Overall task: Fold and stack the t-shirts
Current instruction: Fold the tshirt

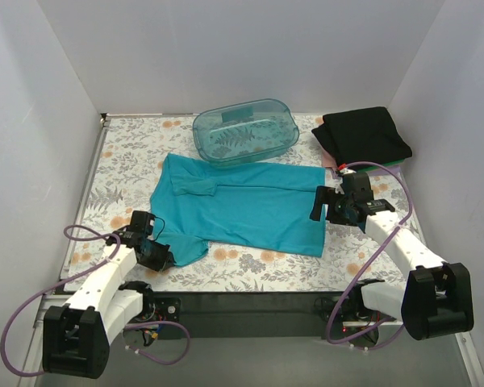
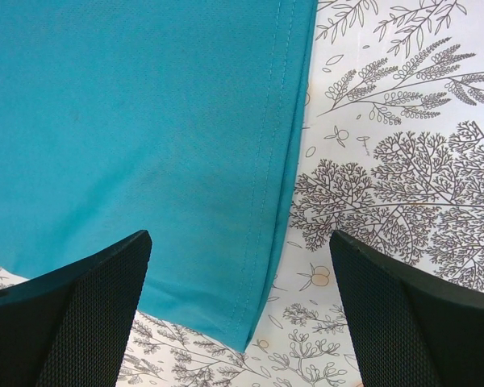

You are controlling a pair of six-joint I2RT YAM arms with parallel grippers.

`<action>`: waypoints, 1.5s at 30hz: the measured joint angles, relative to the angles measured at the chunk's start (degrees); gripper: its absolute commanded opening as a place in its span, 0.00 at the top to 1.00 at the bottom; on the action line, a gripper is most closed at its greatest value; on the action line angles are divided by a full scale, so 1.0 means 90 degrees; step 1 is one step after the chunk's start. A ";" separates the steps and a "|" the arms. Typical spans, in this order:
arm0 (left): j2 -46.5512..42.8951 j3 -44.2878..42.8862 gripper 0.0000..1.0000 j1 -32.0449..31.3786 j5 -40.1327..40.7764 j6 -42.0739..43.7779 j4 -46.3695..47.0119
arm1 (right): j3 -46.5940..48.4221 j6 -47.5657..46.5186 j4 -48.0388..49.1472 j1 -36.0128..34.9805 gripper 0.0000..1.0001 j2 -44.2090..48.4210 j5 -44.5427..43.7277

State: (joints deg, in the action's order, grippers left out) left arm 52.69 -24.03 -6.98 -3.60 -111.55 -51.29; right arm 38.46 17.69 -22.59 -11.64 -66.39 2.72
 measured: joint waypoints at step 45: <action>-0.0981 -0.0311 1.00 0.0000 -0.0333 0.0605 0.0342 | -0.1479 0.2795 -0.0384 -0.2681 0.99 0.0957 -0.1846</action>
State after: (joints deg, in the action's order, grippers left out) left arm 43.86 -26.83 -6.98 -6.59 -106.10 -48.21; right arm 25.15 42.85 -26.04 -35.77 -57.78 -13.89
